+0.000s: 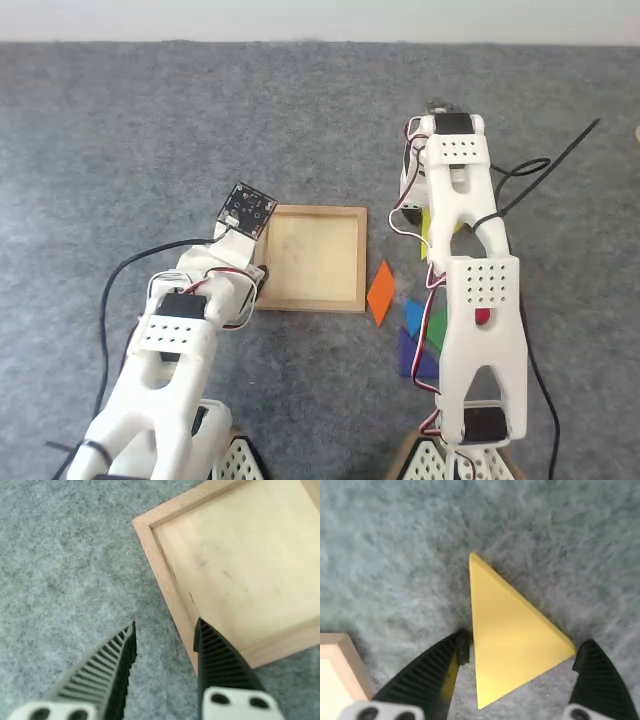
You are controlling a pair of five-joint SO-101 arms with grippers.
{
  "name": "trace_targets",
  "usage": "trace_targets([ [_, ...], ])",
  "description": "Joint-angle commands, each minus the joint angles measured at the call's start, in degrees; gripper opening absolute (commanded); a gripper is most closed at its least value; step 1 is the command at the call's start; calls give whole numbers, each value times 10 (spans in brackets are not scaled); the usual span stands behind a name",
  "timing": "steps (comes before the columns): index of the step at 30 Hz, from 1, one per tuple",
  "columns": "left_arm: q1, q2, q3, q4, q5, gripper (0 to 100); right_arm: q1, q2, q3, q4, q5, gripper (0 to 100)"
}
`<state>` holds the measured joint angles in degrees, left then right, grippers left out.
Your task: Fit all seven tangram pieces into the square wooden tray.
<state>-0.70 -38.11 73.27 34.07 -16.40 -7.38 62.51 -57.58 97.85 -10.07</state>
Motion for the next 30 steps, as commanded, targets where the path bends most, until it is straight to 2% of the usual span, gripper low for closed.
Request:
trace_targets([
  [1, -4, -20, -4, -11, -4, 184, 9, 0, -16, 3, -10, 336],
  [24, -1, -17, -6, -9, 21, 184, 30, 0, -17, 0, -9, 336],
  [30, -2, -17, -6, -8, 21, 184, 25, 5, -16, -1, 51, 336],
])
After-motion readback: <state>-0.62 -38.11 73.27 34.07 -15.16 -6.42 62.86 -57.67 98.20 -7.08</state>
